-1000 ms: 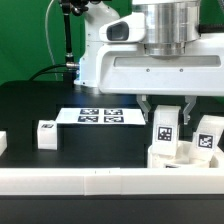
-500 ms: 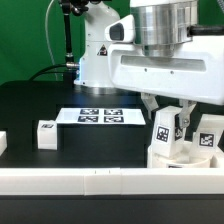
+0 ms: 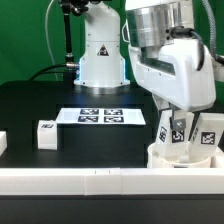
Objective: Assemble stool
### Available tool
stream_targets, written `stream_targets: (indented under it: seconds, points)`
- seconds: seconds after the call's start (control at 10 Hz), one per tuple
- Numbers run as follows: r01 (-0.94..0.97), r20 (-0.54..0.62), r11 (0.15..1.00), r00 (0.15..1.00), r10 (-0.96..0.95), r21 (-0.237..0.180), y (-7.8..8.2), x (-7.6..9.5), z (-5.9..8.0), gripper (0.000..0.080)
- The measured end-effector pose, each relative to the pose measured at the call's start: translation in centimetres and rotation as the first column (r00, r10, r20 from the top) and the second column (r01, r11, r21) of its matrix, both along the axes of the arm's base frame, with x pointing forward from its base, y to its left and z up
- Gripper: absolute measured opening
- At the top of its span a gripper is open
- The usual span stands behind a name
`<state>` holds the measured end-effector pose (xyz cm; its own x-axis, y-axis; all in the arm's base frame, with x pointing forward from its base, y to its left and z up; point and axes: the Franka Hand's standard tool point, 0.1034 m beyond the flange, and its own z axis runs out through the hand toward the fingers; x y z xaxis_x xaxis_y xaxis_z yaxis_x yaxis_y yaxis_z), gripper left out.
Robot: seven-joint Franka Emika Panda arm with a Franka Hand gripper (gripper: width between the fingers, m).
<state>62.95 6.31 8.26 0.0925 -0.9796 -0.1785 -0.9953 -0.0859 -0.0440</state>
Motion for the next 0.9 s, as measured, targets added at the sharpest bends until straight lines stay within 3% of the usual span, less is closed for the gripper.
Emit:
stream_targets:
  seconds: [0.5,0.6,0.7,0.8,0.9]
  points:
    - [0.176,-0.034,0.984,0.984,-0.176,0.002,0.2,0.1,0.0,0.0337]
    - [0.166,-0.032,0.986,0.986,-0.166,0.002,0.2,0.1,0.0,0.0394]
    - [0.163,-0.031,0.987,0.986,-0.163,0.003,0.3,0.1,0.0,0.0564]
    - [0.137,-0.024,0.991,0.99,-0.137,0.007,0.6,0.2,0.7,0.0564]
    - [0.093,-0.003,0.996,0.996,-0.093,0.017,0.6,0.3,1.6,0.0632]
